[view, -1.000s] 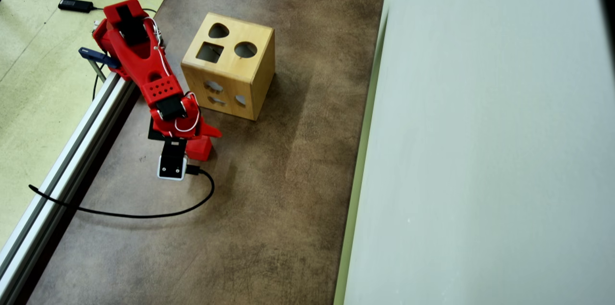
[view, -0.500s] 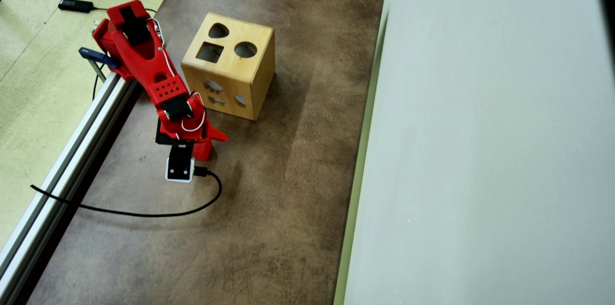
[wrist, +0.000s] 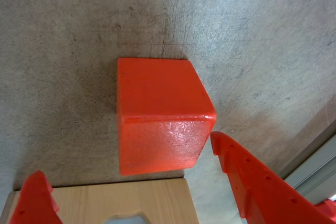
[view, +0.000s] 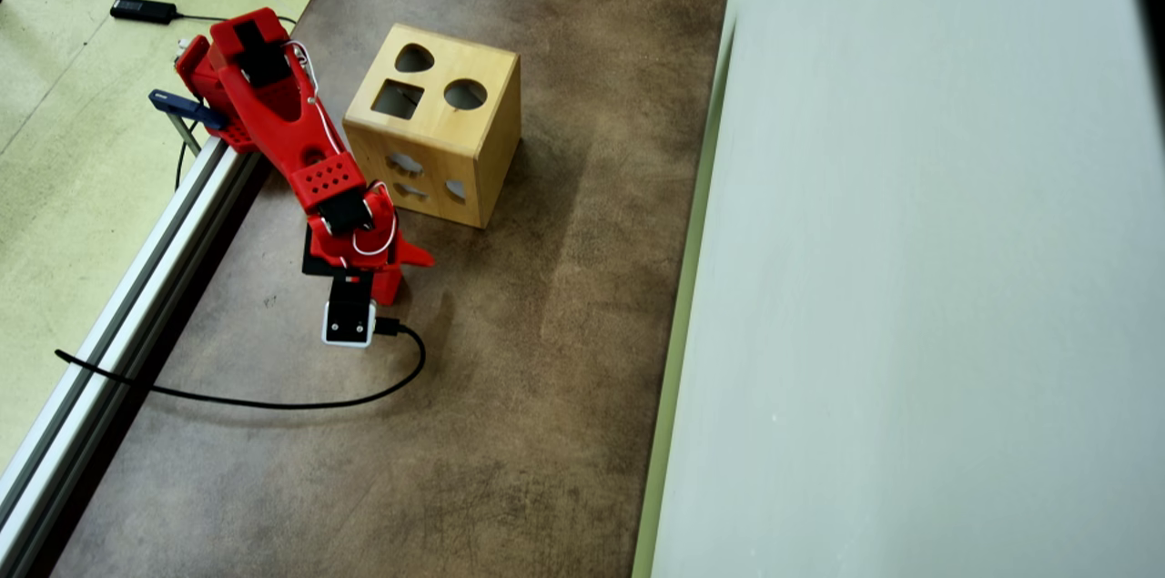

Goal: Pick and place the red cube on the square hole

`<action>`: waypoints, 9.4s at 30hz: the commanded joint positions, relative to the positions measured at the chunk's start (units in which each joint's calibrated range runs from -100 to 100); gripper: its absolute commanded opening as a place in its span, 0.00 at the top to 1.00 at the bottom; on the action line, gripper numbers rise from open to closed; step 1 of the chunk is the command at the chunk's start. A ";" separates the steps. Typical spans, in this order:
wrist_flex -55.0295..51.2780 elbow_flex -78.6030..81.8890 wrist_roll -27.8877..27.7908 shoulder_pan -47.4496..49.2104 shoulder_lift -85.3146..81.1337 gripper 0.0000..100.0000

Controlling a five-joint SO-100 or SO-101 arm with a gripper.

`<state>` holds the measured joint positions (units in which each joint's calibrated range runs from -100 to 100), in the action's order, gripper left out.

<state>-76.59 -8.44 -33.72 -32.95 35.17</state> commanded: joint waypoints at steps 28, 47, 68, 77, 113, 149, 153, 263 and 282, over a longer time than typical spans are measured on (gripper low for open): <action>0.56 -2.29 0.20 -0.41 -0.82 0.71; 4.50 -2.29 0.20 -2.49 -0.82 0.74; 4.50 -2.29 0.15 -2.56 -0.90 0.74; 4.42 -2.29 0.15 -2.56 -1.24 0.89; 3.37 -2.38 12.65 -3.45 -31.90 0.99; -13.03 -2.38 21.39 10.29 -66.72 0.99; -13.03 -2.38 21.39 11.03 -69.27 0.99; -21.23 21.68 31.84 30.72 -64.00 0.99; -21.23 25.53 31.84 30.87 -60.86 0.99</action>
<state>-97.34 17.20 -1.49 -2.26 -25.51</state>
